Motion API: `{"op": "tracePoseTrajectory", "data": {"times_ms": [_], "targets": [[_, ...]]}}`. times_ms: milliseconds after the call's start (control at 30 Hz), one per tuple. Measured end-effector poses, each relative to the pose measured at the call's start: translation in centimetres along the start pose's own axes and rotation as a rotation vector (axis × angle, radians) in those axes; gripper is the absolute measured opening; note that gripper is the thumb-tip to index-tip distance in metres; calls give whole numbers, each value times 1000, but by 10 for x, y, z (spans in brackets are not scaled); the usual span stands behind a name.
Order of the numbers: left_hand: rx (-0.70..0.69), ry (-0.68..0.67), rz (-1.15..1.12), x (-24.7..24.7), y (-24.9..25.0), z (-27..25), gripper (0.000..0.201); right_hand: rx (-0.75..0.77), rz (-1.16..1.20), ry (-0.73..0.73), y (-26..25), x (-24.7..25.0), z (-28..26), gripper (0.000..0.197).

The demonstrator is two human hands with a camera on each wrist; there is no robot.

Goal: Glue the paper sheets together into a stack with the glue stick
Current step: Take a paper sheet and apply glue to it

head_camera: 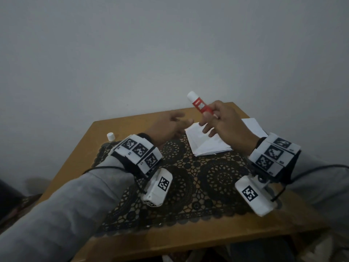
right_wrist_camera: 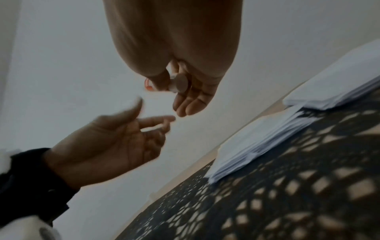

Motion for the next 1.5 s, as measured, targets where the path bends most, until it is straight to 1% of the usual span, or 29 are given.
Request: {"op": "tracePoseTrajectory", "data": {"times_ms": [33,100,133,167,300,367,433,567,600,733,833,900,933,1100,1200,1333,1400,1500], "targets": [[-10,-38,224,-7,-2,7,43,4,-23,52,4,9,2,20],[-98,-149,696,-35,-1,15,34,46,-80,135,6,21,6,22],[-136,-192,877,-49,-2,18,36,81,-103,157,4,24,8,22],[-169,-231,997,-63,-3,22,40,117,-129,170,2,26,10,22],[-153,-402,1205,-96,-21,38,62,200,-202,168,-5,24,17,23],[-175,-433,1276,-103,-21,41,67,213,-217,161,-7,22,19,24],[-220,-439,1302,-108,-15,40,61,223,-226,164,-8,22,19,25],[-329,-459,1333,-116,-5,31,30,190,-174,169,-5,22,19,24],[-360,-448,1346,-116,-2,29,26,184,-160,173,-5,22,19,24],[-410,-371,1365,-111,5,24,27,180,-124,165,-9,18,14,23],[-395,-393,1298,-107,5,19,28,186,-128,151,-13,15,9,23],[-388,-394,1226,-101,3,16,20,190,-134,146,-16,14,6,23],[-393,-380,1193,-98,3,14,17,192,-132,145,-18,13,5,23],[-449,-236,1081,-76,19,4,15,217,-113,149,-31,13,3,22],[-469,-215,1042,-61,25,-5,16,216,-82,154,-36,14,3,22],[-456,-226,955,-30,25,-28,18,206,-48,138,-37,11,1,20],[-427,-231,924,-9,21,-42,22,202,-74,119,-36,5,0,20],[-349,-248,979,21,5,-60,28,190,-125,67,-32,-9,-1,19]]}}
Point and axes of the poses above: each hand's wrist, its own z-axis towards the middle knuckle, its own x-axis out of the back of the hand, y = z × x, the point moved 10 cm from there along z, towards the middle knuckle, and after that the axes turned 1 degree about -x, right-handed, at the moved point
